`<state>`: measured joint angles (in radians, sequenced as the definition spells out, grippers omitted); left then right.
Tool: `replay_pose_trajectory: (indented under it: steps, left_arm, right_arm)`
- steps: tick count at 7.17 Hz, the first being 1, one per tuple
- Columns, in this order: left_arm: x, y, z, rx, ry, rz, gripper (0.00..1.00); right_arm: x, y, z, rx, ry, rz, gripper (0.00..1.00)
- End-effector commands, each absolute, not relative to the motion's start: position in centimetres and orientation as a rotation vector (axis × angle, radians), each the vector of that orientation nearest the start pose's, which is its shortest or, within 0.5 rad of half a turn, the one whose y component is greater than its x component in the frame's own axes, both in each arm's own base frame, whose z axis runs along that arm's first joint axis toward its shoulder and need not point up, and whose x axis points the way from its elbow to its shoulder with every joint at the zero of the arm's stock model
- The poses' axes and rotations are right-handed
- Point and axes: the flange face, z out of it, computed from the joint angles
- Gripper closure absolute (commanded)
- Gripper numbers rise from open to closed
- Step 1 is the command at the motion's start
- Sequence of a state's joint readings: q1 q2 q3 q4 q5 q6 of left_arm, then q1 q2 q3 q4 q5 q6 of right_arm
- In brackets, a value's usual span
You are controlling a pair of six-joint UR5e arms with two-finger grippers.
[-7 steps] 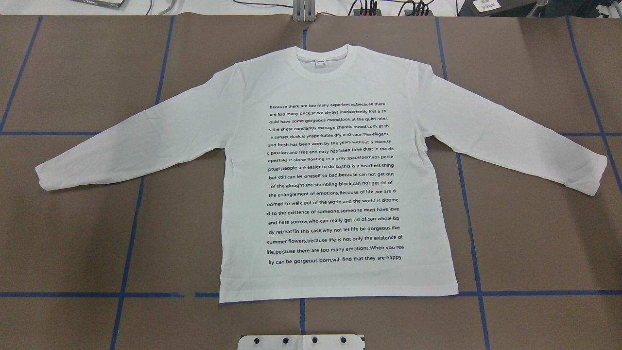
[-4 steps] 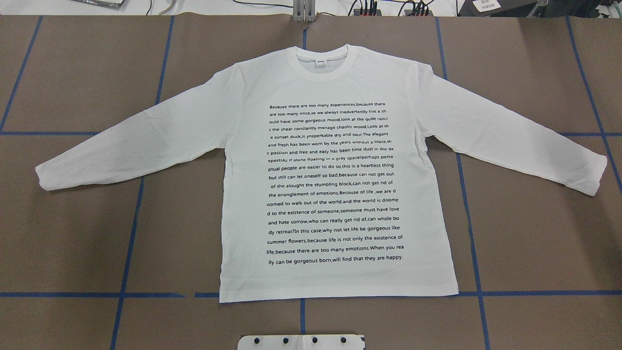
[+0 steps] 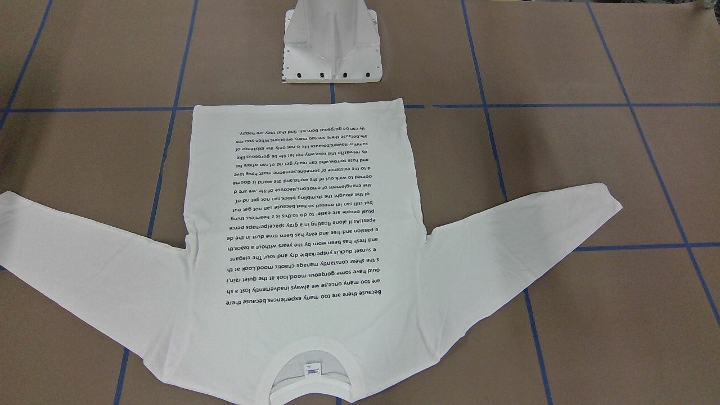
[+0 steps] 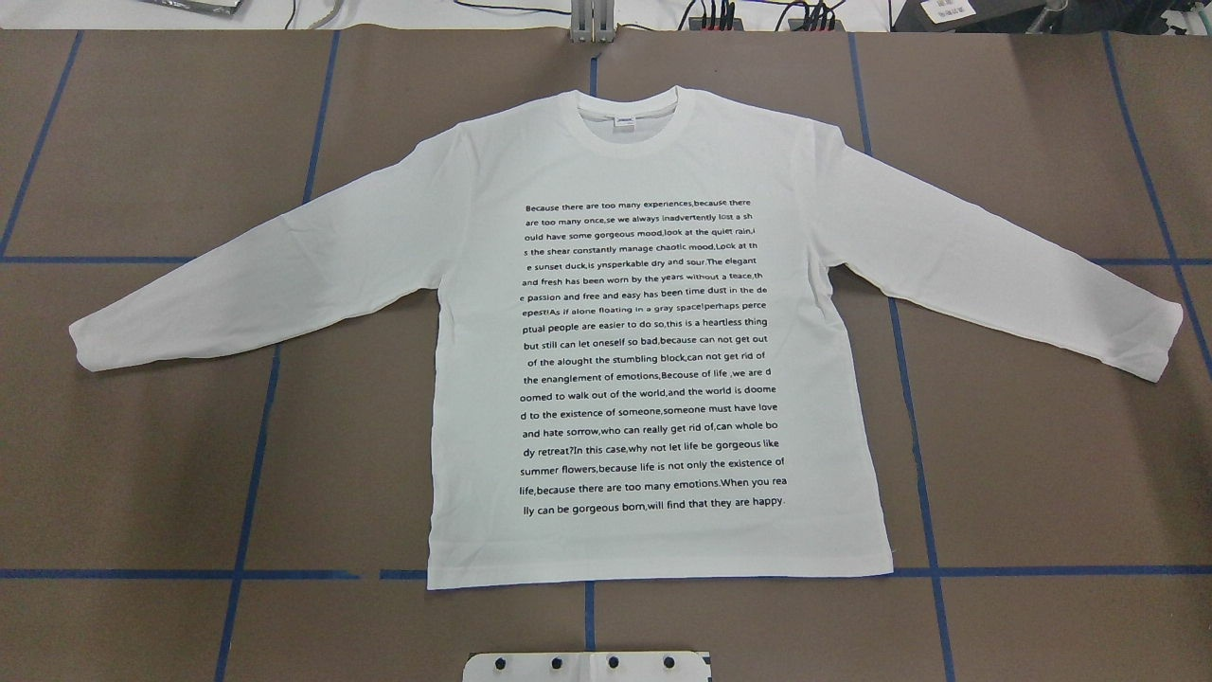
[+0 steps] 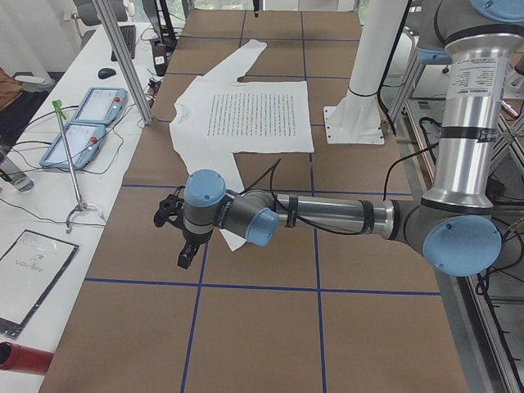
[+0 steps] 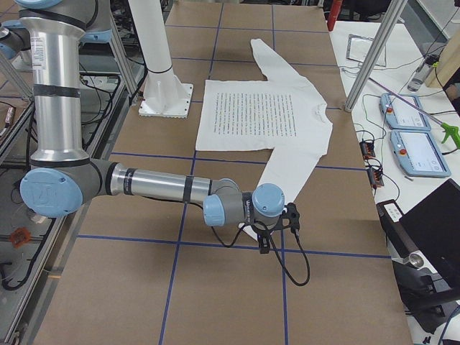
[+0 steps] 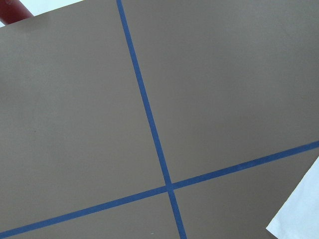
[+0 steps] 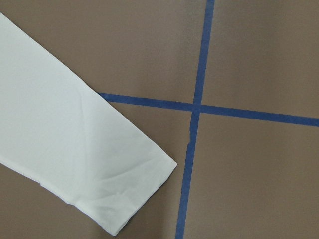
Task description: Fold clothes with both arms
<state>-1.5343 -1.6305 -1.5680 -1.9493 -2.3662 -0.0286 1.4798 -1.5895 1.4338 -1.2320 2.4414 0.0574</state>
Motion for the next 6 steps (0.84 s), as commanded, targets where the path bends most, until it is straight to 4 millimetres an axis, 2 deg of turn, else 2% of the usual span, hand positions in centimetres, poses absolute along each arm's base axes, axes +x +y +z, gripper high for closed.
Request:
replay_pose_trajectory:
  steps: [1, 2, 3, 6]
  left_arm:
    - [-2.9, -54.9, 57.0, 0.333, 0.983, 0.153, 0.00]
    - [-3.0, -55.2, 57.7, 0.299, 0.980, 0.101, 0.01]
    - [-2.9, -57.1, 58.3, 0.288, 0.972, 0.095, 0.01]
    - [-3.5, -57.9, 57.7, 0.434, 0.817, 0.115, 0.01]
  right_arm:
    - [-3.8, -49.4, 71.3, 0.107, -0.814, -0.110, 0.00]
    - [-4.6, -49.3, 71.6, 0.105, -0.794, -0.122, 0.00]
    - [-5.5, -49.8, 71.3, 0.104, -0.796, -0.137, 0.00]
    - [-8.6, -51.4, 71.6, 0.091, -0.796, -0.188, 0.00]
